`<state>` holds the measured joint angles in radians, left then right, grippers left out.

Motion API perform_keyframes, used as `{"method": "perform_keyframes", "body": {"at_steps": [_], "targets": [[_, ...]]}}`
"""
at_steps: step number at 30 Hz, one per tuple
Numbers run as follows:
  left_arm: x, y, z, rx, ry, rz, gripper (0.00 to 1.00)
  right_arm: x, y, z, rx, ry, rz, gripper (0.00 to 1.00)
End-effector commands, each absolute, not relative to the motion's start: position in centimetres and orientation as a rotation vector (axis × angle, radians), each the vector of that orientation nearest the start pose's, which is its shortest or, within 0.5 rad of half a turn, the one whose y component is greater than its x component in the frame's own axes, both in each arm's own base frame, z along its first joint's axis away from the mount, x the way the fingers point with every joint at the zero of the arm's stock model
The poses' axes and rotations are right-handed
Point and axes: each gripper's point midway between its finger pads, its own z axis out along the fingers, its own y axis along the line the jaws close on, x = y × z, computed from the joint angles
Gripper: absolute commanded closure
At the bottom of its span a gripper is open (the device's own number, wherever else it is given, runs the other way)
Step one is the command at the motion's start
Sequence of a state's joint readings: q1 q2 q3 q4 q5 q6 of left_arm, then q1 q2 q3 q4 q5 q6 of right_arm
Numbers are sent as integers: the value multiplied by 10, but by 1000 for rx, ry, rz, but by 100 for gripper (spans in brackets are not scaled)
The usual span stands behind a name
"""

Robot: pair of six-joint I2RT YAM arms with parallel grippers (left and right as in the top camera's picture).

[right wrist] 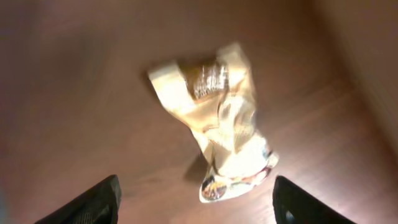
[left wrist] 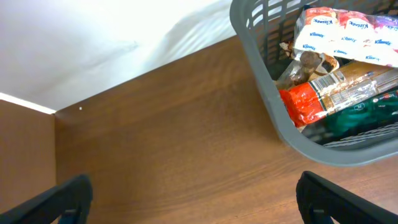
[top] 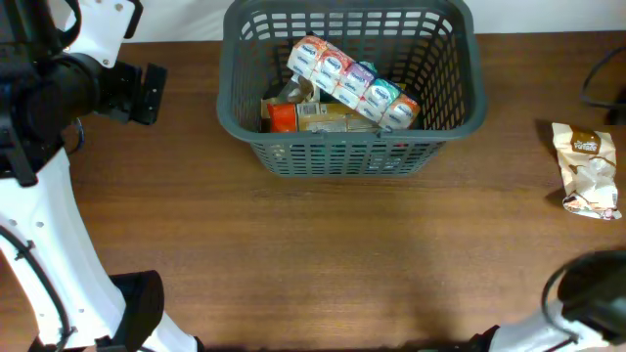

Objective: Pack container
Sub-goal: 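Move the right gripper to the clear rice bag and grasp it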

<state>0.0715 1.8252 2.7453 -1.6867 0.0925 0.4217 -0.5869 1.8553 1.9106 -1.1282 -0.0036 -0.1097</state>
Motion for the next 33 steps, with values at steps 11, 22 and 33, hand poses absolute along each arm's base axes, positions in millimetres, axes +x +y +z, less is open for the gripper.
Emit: {"method": "perform_keyframes", "body": {"at_steps": [11,22,33], "targets": [[363,12,431,435,2294,140,1,358,-270,72,715,2944,-286,24],[363,12,431,435,2294,140,1,360,-290,69,623,2936,-359,25],[363,12,431,435,2294,140,1,354,-297,37,660,2984,-331,28]]}}
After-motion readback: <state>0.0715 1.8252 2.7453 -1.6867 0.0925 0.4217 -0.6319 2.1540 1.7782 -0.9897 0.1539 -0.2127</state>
